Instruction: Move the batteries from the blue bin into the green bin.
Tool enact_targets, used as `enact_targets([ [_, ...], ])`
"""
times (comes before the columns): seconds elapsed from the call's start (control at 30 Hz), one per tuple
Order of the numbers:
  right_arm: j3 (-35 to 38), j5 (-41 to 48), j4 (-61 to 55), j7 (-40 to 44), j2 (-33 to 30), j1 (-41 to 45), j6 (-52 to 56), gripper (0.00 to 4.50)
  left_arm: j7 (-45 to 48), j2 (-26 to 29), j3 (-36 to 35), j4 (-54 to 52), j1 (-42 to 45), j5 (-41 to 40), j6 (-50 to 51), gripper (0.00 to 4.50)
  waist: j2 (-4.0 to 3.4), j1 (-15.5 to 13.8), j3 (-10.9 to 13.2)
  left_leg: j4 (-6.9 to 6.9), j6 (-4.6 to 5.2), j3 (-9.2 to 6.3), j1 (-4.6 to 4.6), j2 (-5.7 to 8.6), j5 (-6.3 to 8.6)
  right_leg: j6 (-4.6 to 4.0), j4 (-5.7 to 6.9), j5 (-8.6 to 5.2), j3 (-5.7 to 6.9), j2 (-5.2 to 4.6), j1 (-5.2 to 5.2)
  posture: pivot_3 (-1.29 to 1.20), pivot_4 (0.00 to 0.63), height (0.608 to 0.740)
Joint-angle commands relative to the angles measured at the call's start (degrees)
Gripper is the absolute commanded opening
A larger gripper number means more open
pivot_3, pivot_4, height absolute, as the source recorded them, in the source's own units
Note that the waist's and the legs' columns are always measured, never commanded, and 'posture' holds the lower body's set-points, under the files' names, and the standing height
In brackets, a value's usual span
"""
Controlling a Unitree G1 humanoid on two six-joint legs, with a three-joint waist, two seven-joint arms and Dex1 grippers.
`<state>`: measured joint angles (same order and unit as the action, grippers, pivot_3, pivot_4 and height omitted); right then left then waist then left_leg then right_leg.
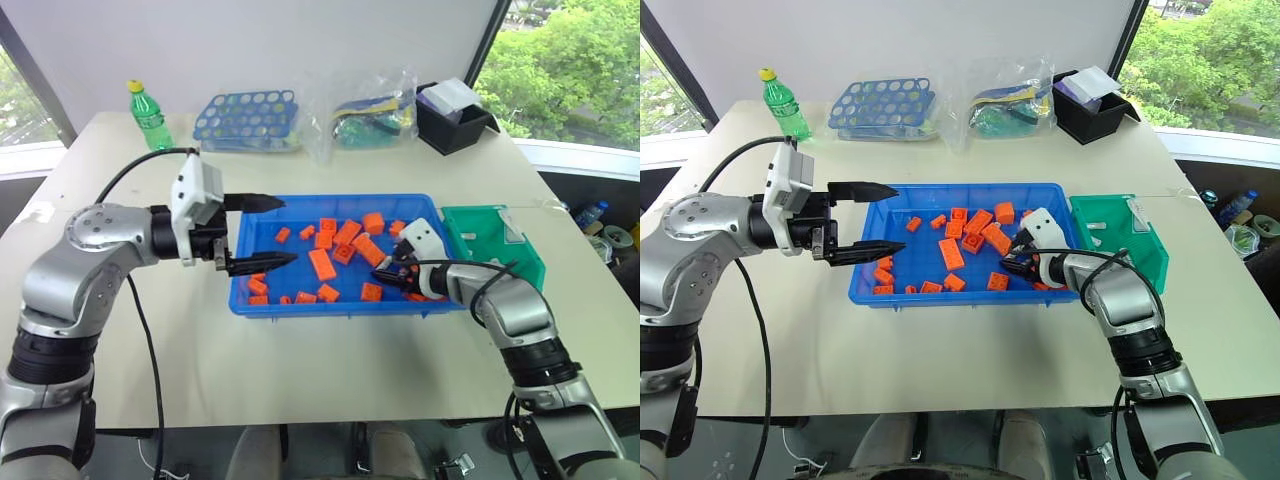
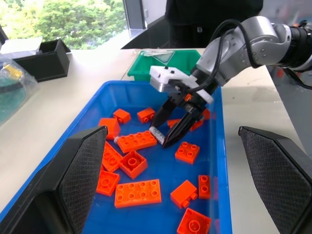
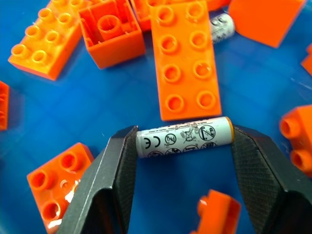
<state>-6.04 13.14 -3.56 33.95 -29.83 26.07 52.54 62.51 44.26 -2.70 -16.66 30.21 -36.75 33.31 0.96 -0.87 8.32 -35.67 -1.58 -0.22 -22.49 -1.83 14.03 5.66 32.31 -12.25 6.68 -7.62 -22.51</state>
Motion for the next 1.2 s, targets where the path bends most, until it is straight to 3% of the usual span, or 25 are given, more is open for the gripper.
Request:
enact_targets([
  [0.03,8.5,3.6,-9.0,-2.1,-1.3,0.6,5.8,2.24,0.6,-0.2,0.1,-0.2,2.0,0.1,-1.0,4.5,-0.05,0.0,0.0,0.0,0.0,0.01,-0.01,0.0,0.0,0.0,-0.01,0.0,0.0,0.0,0.0,0.0,0.15,0.723],
  [0.3,31.8,8.5,-16.1,-8.0,-6.0,1.3,19.5,2.24,1.5,-0.5,1.0,1.1,2.0,0.8,-1.9,4.5,-0.04,-0.2,0.0,0.03,-0.01,0.0,-0.06,0.0,0.01,0.0,-0.05,0.0,0.01,0.0,-0.06,0.0,0.15,0.723],
  [0.47,34.9,7.3,-12.8,-10.4,-7.8,-2.0,18.9,2.24,1.9,-1.7,2.0,2.2,3.3,1.3,-2.4,4.5,-0.04,0.1,0.0,0.03,0.0,0.05,-0.05,-0.01,0.01,0.0,-0.13,-0.01,0.01,-0.01,-0.03,0.0,0.15,0.723],
  [0.5,34.7,7.6,-12.3,-10.4,-7.5,-2.3,18.4,2.74,2.0,-2.0,2.1,2.4,3.6,1.5,-2.4,4.5,-0.05,0.1,0.0,0.04,0.0,0.05,-0.05,-0.02,0.01,0.0,-0.13,-0.01,0.0,-0.01,-0.02,0.0,0.15,0.723],
  [0.6,33.6,7.9,-10.7,-10.9,-6.8,-1.7,16.7,4.26,2.3,-2.4,2.4,3.2,4.4,1.9,-2.7,4.5,-0.14,0.3,0.1,0.06,0.0,0.09,-0.06,-0.01,0.0,0.0,-0.1,0.0,-0.01,-0.01,0.1,0.0,0.15,0.723],
  [0.63,32.8,7.8,-10.2,-10.9,-6.9,-1.4,16.0,4.44,2.4,-2.4,2.4,3.4,4.5,2.0,-2.8,4.5,-0.15,0.3,0.1,0.08,0.01,0.09,-0.06,-0.02,0.0,0.0,-0.09,0.0,-0.01,0.0,0.09,0.0,0.15,0.723],
  [0.9,24.6,8.3,-9.5,-8.4,-8.2,3.1,10.4,4.44,2.0,-2.3,1.4,2.5,3.2,2.2,-3.0,4.5,-0.18,0.2,0.1,0.07,0.01,0.07,-0.06,-0.01,0.0,0.0,-0.09,0.0,-0.01,-0.01,0.06,0.0,0.15,0.723],
  [1.07,11.9,10.8,-12.1,-4.7,-2.7,6.7,10.2,4.44,1.1,-2.2,1.1,1.3,2.0,1.9,-2.9,4.5,-0.13,0.4,0.1,0.09,0.01,0.03,-0.04,-0.03,0.0,0.0,-0.08,0.0,0.0,0.01,-0.02,0.0,0.15,0.723],
  [1.2,2.8,7.0,-4.8,-3.7,1.5,9.5,4.8,4.44,0.7,-2.0,0.8,0.6,1.7,1.7,-2.6,4.5,-0.17,0.3,0.1,0.1,0.01,0.04,-0.04,-0.04,0.0,0.0,-0.05,0.0,0.0,0.02,-0.09,0.0,0.15,0.723],
])
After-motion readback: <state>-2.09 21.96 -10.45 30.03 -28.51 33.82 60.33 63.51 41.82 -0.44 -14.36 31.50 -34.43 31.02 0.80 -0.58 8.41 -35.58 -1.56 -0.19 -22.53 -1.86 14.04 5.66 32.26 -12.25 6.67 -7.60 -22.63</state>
